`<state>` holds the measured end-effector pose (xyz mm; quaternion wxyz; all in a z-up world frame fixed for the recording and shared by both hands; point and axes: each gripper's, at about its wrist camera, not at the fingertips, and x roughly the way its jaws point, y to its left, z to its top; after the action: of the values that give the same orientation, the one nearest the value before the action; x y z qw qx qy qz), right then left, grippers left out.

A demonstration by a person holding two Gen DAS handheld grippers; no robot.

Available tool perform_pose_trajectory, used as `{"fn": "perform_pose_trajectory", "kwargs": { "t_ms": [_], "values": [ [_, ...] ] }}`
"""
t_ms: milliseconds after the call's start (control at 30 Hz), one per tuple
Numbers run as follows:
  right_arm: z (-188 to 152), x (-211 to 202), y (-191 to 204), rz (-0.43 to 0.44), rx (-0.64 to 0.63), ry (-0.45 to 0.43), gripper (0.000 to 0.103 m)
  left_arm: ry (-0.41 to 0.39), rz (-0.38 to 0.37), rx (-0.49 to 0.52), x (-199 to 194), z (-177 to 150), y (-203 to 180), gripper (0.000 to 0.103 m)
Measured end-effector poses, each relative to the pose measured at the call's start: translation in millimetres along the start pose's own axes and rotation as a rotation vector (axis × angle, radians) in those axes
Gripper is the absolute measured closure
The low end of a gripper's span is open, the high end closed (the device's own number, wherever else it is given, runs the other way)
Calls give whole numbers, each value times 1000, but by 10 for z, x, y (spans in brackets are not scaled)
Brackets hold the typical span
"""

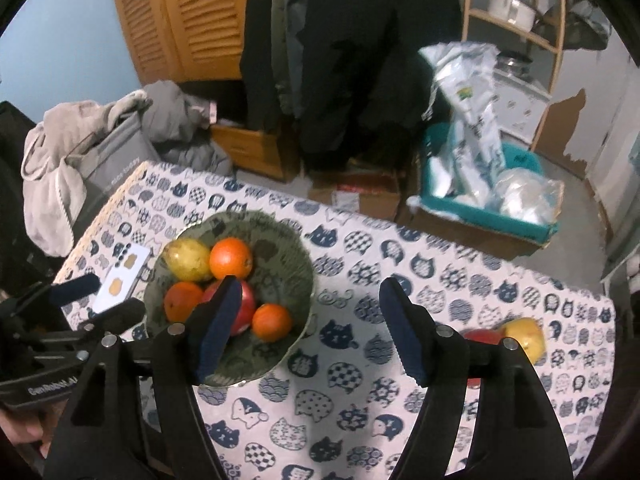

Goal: Organize fruits
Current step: 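Raise both tools from the bowl and move toward the red apple and yellow pear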

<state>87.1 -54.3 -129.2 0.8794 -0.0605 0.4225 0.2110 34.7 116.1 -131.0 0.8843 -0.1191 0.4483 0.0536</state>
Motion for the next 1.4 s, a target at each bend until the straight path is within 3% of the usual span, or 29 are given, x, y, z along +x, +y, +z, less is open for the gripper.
{"fn": "perform_pose_trajectory", "kwargs": {
  "t_ms": [467, 833, 1400],
  "values": [
    [35, -706, -165, -57, -21, -168, 25, -147, 4, 51, -468, 105, -251, 17],
    [-76, -1066, -430, -97, -1, -236, 22, -250, -8, 119, -764, 133, -612, 13],
    [-391, -1425, -1220, -234, 103, -257, 22, -251, -81, 230, -777, 98, -1376, 8]
  ]
}}
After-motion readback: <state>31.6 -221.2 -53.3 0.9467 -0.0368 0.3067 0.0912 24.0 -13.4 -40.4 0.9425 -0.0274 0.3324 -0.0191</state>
